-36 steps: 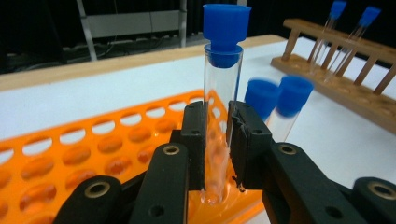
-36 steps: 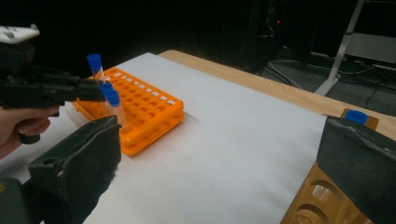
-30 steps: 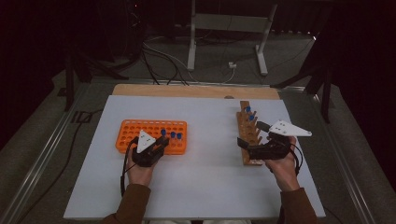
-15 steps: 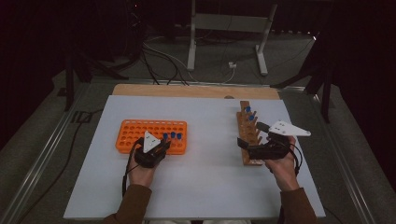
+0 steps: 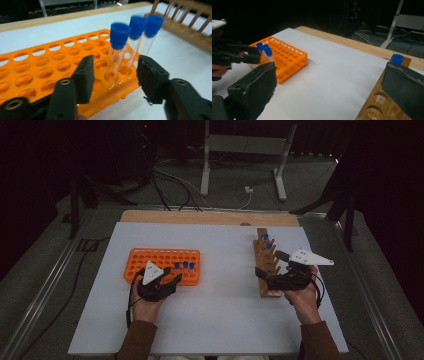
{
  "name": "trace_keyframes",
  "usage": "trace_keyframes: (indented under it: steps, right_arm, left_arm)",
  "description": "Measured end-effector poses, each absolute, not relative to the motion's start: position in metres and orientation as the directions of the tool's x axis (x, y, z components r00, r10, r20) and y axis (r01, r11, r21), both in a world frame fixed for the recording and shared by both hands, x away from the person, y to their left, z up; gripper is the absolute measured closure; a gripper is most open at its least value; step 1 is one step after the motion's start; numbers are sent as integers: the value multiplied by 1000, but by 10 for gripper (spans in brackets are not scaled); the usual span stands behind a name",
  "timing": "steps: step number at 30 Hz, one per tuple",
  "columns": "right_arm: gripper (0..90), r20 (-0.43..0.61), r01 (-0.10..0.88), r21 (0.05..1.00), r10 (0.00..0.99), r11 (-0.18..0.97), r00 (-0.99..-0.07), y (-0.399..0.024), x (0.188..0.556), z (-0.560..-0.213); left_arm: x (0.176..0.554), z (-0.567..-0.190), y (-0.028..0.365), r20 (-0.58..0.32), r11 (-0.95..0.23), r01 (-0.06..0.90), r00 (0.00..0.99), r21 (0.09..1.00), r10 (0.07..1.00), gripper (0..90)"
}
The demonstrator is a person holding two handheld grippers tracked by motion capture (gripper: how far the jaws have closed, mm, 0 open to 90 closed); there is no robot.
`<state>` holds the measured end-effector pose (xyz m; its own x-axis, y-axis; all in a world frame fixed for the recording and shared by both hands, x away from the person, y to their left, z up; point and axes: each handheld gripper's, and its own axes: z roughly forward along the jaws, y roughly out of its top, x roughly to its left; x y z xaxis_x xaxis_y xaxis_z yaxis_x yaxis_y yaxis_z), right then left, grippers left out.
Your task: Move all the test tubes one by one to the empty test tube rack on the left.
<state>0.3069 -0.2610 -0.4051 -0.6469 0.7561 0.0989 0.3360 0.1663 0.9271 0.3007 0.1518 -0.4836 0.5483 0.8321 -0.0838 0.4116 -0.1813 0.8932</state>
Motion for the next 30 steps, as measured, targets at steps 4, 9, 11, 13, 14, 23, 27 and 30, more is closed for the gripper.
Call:
trace_keyframes:
  steps: [4, 9, 11, 13, 14, 23, 27, 30]
  right_arm:
    - [0, 97, 336, 927, 757, 168, -646, -261, 308, -406]
    - [0, 105, 341, 927, 764, 158, -637, -263, 308, -406]
    - [0, 106, 343, 926, 766, 156, -634, -264, 308, -406]
    - [0, 104, 341, 927, 767, 156, -633, -264, 307, -405]
    - [0, 103, 339, 928, 769, 154, -631, -264, 307, -404]
    - [5, 101, 314, 941, 788, 122, -608, -270, 310, -391]
    - [5, 99, 324, 938, 803, 122, -587, -271, 318, -394]
    - [5, 100, 338, 933, 809, 126, -579, -272, 327, -395]
  left_arm:
    - [293, -474, 161, -94, -149, 391, 537, 908, 838, 358]
    - [286, -471, 170, -113, -105, 384, 504, 917, 857, 165]
    - [286, -470, 172, -122, -94, 386, 497, 918, 859, 129]
    - [284, -469, 173, -125, -88, 390, 489, 916, 863, 56]
    - [284, -468, 172, -119, -92, 389, 484, 917, 867, 25]
    - [283, -466, 174, -111, -91, 377, 480, 922, 870, 8]
    - [283, -466, 176, -114, -87, 377, 479, 922, 870, 8]
    - [283, -467, 177, -115, -87, 378, 480, 922, 870, 8]
